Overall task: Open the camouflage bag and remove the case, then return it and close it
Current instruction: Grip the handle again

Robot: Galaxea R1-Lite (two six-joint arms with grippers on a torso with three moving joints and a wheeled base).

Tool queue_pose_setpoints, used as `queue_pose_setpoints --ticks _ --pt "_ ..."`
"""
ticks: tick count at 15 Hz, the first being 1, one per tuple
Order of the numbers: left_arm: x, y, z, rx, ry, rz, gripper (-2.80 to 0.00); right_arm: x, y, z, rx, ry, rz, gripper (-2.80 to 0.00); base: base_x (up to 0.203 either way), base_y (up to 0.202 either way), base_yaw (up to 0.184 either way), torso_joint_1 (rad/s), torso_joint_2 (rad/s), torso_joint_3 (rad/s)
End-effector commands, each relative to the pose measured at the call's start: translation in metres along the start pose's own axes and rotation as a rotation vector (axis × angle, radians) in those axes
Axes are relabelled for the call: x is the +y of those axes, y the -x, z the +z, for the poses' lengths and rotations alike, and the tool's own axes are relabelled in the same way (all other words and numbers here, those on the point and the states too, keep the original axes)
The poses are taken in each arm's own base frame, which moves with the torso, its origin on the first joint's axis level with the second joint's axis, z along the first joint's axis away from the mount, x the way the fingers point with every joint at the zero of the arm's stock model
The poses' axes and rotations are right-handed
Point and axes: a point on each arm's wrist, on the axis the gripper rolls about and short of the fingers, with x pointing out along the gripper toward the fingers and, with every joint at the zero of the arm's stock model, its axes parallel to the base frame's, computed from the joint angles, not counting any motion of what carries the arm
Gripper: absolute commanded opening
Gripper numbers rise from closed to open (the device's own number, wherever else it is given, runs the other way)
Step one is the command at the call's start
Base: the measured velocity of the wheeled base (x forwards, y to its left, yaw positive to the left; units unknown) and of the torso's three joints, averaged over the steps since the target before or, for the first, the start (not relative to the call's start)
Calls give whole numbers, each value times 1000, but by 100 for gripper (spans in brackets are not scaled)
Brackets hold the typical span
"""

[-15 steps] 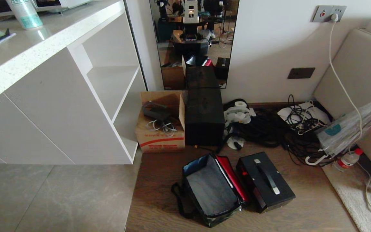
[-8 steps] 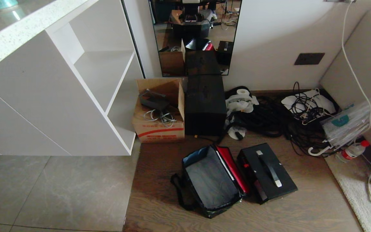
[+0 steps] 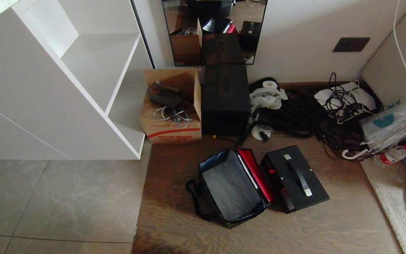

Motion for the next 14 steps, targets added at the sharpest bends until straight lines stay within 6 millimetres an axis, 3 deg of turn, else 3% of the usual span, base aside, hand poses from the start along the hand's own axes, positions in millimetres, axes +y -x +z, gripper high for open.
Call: queue_pose_setpoints --ticks 1,14 --pt "0 0 0 1 0 0 -280 0 0 0 1 0 1 -280 0 0 0 2 2 -198" --pt "0 0 0 1 1 0 -280 0 0 0 1 0 1 -280 0 0 0 4 4 -196"
